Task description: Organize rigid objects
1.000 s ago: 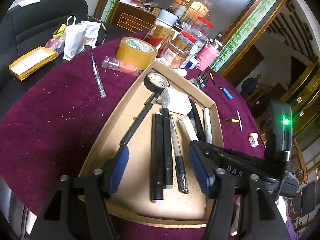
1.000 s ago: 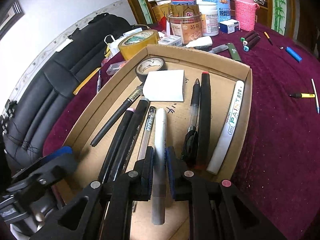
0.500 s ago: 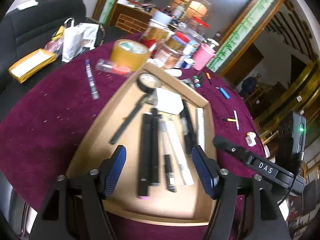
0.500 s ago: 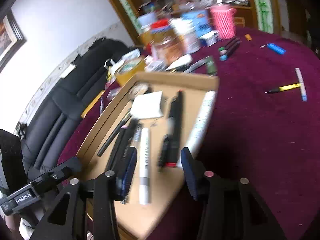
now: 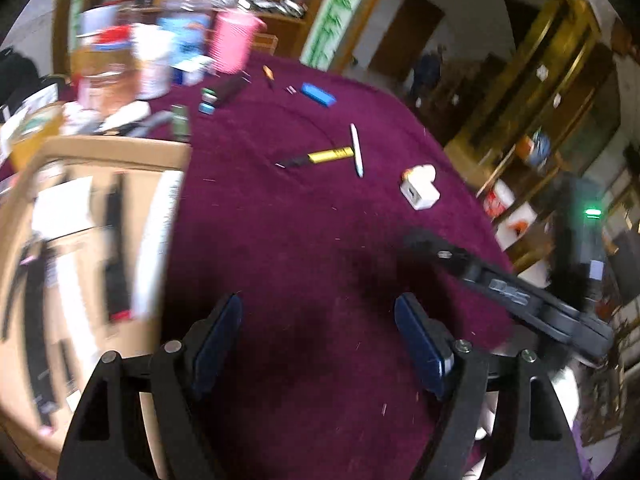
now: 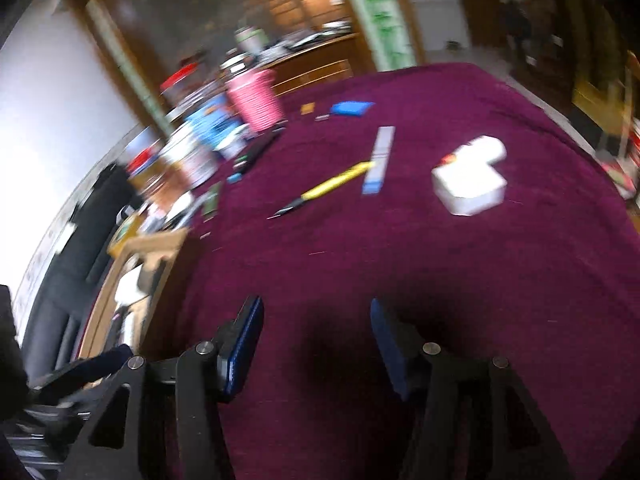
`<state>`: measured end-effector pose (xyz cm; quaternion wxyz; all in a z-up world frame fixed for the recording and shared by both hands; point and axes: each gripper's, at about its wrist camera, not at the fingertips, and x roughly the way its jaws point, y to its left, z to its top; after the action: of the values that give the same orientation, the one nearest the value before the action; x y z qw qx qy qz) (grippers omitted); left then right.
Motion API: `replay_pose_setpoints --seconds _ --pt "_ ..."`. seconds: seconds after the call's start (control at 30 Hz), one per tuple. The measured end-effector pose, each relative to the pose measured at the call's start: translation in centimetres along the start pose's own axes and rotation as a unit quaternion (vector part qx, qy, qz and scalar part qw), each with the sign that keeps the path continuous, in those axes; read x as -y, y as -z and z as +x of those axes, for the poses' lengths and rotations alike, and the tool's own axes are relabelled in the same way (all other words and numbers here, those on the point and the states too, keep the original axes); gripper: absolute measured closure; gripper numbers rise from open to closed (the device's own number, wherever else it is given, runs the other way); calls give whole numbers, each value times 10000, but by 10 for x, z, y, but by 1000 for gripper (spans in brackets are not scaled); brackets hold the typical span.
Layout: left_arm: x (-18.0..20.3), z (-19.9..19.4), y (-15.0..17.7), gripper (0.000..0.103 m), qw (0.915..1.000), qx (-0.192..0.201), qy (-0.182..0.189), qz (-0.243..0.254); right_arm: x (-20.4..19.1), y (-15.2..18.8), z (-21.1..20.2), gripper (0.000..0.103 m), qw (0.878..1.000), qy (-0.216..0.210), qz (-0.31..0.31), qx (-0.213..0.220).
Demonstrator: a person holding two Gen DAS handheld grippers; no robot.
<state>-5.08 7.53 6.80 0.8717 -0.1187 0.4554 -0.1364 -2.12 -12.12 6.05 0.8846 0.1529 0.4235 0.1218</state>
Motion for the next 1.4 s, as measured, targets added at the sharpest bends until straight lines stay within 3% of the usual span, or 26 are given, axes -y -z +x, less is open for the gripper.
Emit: replay_pose_setpoints --seconds 0.17,0.3,0.43,0.47,0.53,0.6,1.4 --pt "12 76 -20 25 9984 -262 -506 48 48 1 -2 43 9983 188 471 275" --pt "17 101 -28 23 9964 -23 -846 75 66 -1 3 43 9965 178 746 331" --pt "33 116 -24 1 9925 -44 -1056 608 68 -2 1 43 9962 148 757 412" --pt "40 123 -23 0 9869 -184 -1355 856 69 -2 1 43 9962 135 744 424" --pt "47 123 -21 0 9828 -131 -1577 953 70 -2 1 43 9963 110 746 420" --pt "41 122 -19 1 9858 -133 -1516 711 72 -1 1 43 9961 83 792 387" --pt "41 119 -17 1 9857 -48 -1496 769 86 1 2 43 9936 89 1055 390"
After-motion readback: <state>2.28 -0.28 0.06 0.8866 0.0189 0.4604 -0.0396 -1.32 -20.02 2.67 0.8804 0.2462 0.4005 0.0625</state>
